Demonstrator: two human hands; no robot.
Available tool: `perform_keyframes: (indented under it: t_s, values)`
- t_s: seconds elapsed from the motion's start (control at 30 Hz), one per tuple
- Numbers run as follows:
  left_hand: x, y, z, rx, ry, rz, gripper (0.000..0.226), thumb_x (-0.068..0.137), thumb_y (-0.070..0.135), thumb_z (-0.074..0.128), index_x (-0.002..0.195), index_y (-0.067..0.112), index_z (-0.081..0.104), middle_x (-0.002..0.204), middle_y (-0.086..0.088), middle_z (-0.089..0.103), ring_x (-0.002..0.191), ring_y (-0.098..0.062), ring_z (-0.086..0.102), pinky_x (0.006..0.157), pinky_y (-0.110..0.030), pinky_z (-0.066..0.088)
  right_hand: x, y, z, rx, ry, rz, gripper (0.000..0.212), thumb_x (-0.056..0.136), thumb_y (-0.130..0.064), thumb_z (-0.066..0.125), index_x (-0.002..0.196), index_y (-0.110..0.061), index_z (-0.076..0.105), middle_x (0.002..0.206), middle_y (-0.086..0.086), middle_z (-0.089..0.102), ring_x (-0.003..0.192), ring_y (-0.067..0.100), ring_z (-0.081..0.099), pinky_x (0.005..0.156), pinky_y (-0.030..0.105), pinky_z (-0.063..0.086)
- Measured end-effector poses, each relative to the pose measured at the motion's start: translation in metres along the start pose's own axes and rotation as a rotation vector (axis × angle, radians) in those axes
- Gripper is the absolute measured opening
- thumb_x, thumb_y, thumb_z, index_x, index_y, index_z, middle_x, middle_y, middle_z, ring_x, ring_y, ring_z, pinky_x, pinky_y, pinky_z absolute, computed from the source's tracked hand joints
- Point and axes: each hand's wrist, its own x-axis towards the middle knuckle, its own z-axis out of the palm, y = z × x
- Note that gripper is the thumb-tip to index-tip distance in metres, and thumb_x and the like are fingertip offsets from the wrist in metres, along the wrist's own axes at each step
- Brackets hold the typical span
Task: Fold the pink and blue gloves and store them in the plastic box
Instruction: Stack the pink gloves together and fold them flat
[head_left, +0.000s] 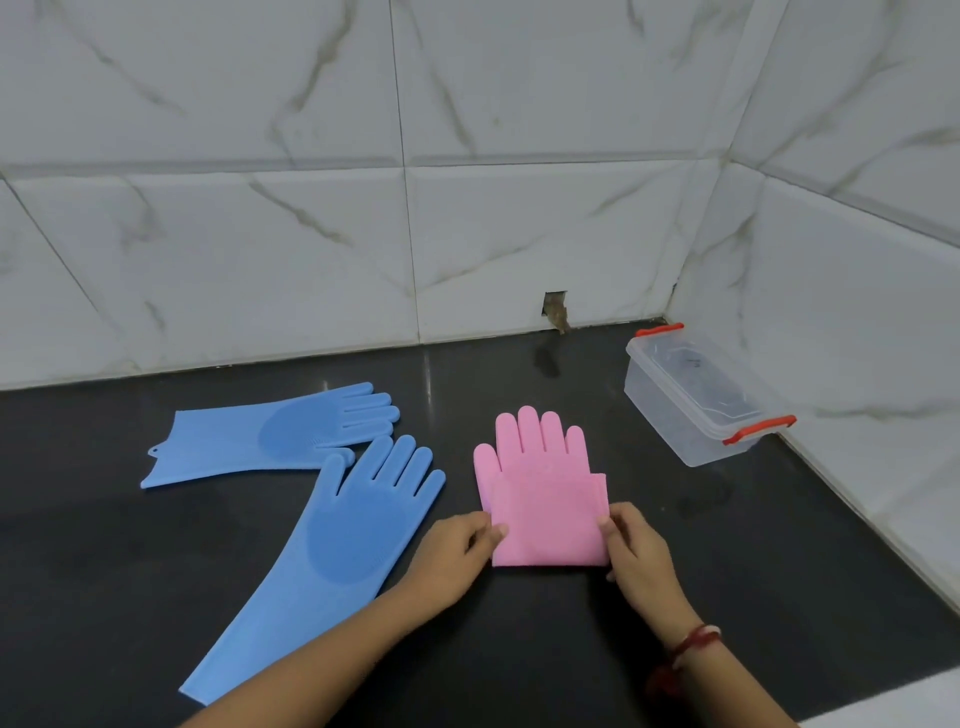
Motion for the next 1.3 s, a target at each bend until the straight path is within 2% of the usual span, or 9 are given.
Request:
perform_keyframes:
  t_s: [0.2,0.37,0.43,0.53,0.67,0.83,1.1,1.2,1.3]
  values:
    - [0.008,0.0,0.0,0.038,0.102,-0.164,0.049,0.085,0.061,0.05,0.055,0.022,0.054,0.054,0.003,0.059,0.053,-0.008,0.057,0.058,-0.024,0.05,0.006,0.006,0.003,-0.353,0.115,-0.042,0.052,0.088,-0.026,0.06,0.135,-0.027,0.036,0.131,-0.001,0.041,0.104,0.013,0.054,0.085,0.028,0.05]
    - [0.011,0.001,-0.009,0.265,0.337,0.308,0.015,0.093,0.039,0.046,0.09,0.029,0.056,0.089,0.012,0.06,0.08,-0.002,0.053,0.07,-0.019,0.043,0.012,-0.014,0.002,-0.555,0.16,-0.418,0.037,0.088,-0.022,0.059,0.124,-0.023,0.053,0.136,0.002,0.048,0.122,0.019,0.048,0.099,0.035,0.042]
    - [0.012,0.004,-0.003,0.329,0.193,0.483,0.029,0.095,0.035,0.041,0.118,0.026,0.056,0.119,0.006,0.059,0.109,-0.008,0.052,0.095,-0.027,0.041,0.018,-0.02,0.006,-0.633,0.051,-0.563,0.034,0.092,-0.027,0.052,0.126,-0.023,0.055,0.141,0.004,0.047,0.129,0.022,0.045,0.106,0.039,0.035]
    - [0.018,-0.003,0.005,0.56,-0.165,0.479,0.065,0.093,0.062,0.026,0.148,0.029,0.022,0.156,0.003,0.025,0.144,-0.012,0.017,0.118,-0.037,0.007,0.029,-0.011,0.01,-0.825,-0.254,-0.563,0.046,0.098,-0.043,0.031,0.142,-0.03,0.036,0.156,-0.005,0.023,0.145,0.014,0.016,0.119,0.037,0.008]
    - [0.026,-0.024,-0.002,0.724,-0.334,0.407,0.091,0.08,0.081,0.021,0.15,0.031,-0.01,0.157,0.006,-0.015,0.142,-0.007,-0.017,0.11,-0.035,-0.021,0.037,0.013,0.003,-0.834,-0.446,-0.49,0.068,0.091,-0.062,0.026,0.148,-0.033,0.004,0.156,-0.014,-0.006,0.146,0.009,-0.005,0.118,0.029,-0.004]
    - [0.033,-0.03,-0.014,0.738,-0.281,0.465,0.073,0.091,0.059,0.026,0.152,0.024,0.004,0.16,0.002,0.005,0.146,-0.008,0.003,0.113,-0.03,-0.014,0.039,0.022,-0.01,-0.735,-0.498,-0.501,0.096,0.073,-0.08,0.042,0.146,-0.038,-0.005,0.151,-0.023,-0.011,0.139,-0.004,-0.013,0.114,0.02,-0.009]
    - [0.028,-0.009,-0.015,0.316,-0.044,0.324,0.042,0.098,0.036,0.028,0.113,0.021,0.065,0.115,0.001,0.068,0.113,-0.01,0.055,0.111,-0.025,0.025,0.035,0.013,-0.021,-0.425,-0.339,-0.476,0.04,0.079,-0.021,0.063,0.118,-0.025,0.058,0.131,-0.01,0.054,0.124,0.005,0.046,0.11,0.025,0.035]
    - [0.02,-0.006,-0.02,0.179,-0.014,0.235,0.041,0.097,0.041,0.027,0.063,0.029,0.048,0.064,0.003,0.055,0.066,-0.009,0.05,0.069,-0.025,0.04,0.03,0.011,-0.021,-0.234,-0.313,-0.488,0.025,0.078,-0.016,0.062,0.1,-0.025,0.067,0.106,-0.017,0.065,0.105,0.004,0.058,0.096,0.02,0.044]
    - [0.018,-0.003,-0.025,0.02,-0.041,0.155,0.041,0.102,0.033,0.031,0.062,0.032,0.044,0.059,0.008,0.048,0.057,-0.007,0.047,0.058,-0.024,0.036,0.028,0.008,-0.018,0.01,-0.337,-0.356,0.016,0.086,-0.019,0.064,0.099,-0.029,0.069,0.098,-0.009,0.072,0.097,0.008,0.065,0.083,0.018,0.051]
